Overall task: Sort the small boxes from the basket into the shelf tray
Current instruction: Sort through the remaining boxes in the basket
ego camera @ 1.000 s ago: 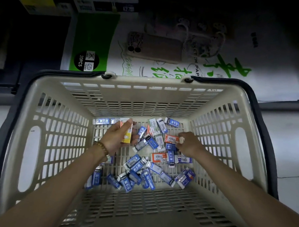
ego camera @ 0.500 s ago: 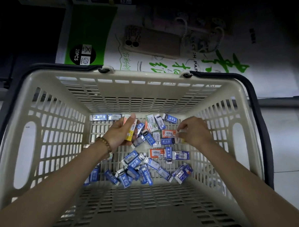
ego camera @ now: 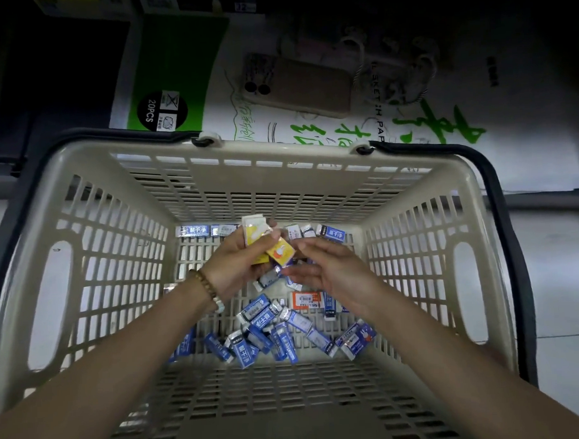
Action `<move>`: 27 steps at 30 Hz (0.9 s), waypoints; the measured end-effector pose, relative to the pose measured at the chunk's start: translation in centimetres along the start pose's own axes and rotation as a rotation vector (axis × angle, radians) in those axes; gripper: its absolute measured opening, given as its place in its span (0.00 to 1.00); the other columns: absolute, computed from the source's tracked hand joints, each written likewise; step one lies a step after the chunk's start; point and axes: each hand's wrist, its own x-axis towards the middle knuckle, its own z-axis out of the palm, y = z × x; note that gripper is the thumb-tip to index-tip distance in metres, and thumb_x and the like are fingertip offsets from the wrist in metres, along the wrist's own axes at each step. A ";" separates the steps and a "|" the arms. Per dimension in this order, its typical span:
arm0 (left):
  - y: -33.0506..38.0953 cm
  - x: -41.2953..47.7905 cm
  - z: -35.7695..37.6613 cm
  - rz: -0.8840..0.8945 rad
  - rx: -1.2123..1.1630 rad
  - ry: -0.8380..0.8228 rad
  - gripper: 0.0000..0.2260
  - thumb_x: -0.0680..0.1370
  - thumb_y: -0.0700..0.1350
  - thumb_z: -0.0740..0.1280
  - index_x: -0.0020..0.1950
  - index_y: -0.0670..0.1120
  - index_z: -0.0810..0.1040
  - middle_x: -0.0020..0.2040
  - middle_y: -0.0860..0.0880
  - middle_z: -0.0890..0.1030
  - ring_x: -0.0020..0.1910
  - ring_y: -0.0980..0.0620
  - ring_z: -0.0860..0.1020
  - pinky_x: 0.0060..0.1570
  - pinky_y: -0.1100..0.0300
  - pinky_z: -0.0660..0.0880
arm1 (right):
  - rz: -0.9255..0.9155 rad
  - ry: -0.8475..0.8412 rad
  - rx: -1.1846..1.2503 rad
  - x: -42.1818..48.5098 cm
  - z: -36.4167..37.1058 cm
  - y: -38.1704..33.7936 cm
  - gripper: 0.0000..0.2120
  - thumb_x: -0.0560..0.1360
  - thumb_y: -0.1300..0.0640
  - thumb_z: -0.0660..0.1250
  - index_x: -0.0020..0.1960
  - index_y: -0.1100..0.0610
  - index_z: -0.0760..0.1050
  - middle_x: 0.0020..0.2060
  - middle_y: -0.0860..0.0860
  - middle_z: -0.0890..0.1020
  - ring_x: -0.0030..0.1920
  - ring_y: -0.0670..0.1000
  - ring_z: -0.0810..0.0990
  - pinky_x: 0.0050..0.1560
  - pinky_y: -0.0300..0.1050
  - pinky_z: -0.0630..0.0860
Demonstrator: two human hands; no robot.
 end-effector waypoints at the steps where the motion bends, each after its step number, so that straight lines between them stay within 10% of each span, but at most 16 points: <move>1: 0.2 0.1 -0.2 0.008 -0.009 0.052 0.19 0.63 0.53 0.72 0.51 0.48 0.78 0.44 0.51 0.84 0.41 0.53 0.80 0.34 0.66 0.76 | -0.033 0.077 -0.099 0.3 -0.7 0.1 0.07 0.78 0.61 0.62 0.52 0.58 0.78 0.43 0.52 0.85 0.37 0.47 0.84 0.36 0.38 0.80; 6: 0.4 0.5 -1.1 -0.053 0.086 0.198 0.34 0.59 0.64 0.70 0.57 0.44 0.77 0.47 0.48 0.84 0.49 0.48 0.80 0.58 0.49 0.75 | -0.049 0.615 -0.454 2.1 -4.8 1.7 0.12 0.76 0.59 0.67 0.59 0.58 0.76 0.57 0.53 0.79 0.54 0.52 0.78 0.58 0.44 0.75; 14: -0.1 0.4 -0.6 -0.152 0.150 0.138 0.47 0.56 0.69 0.65 0.65 0.38 0.71 0.48 0.45 0.80 0.31 0.55 0.81 0.30 0.64 0.77 | -0.033 0.630 -0.372 3.6 -5.4 5.5 0.19 0.74 0.58 0.70 0.64 0.59 0.74 0.59 0.52 0.78 0.57 0.52 0.77 0.61 0.45 0.73; 20: -0.3 0.2 -0.5 -0.112 0.114 0.052 0.30 0.61 0.59 0.70 0.57 0.44 0.74 0.63 0.41 0.76 0.43 0.55 0.83 0.47 0.59 0.80 | -0.123 0.603 -0.322 3.4 -4.5 5.4 0.08 0.72 0.63 0.71 0.45 0.54 0.73 0.46 0.52 0.80 0.46 0.49 0.77 0.40 0.32 0.72; 27: 1.0 -0.5 -0.3 -0.145 0.052 0.032 0.53 0.56 0.63 0.74 0.73 0.41 0.59 0.70 0.43 0.69 0.47 0.52 0.83 0.57 0.53 0.76 | -0.390 0.559 -0.284 0.8 -2.9 0.9 0.05 0.73 0.62 0.69 0.44 0.52 0.77 0.41 0.50 0.82 0.41 0.45 0.80 0.45 0.37 0.77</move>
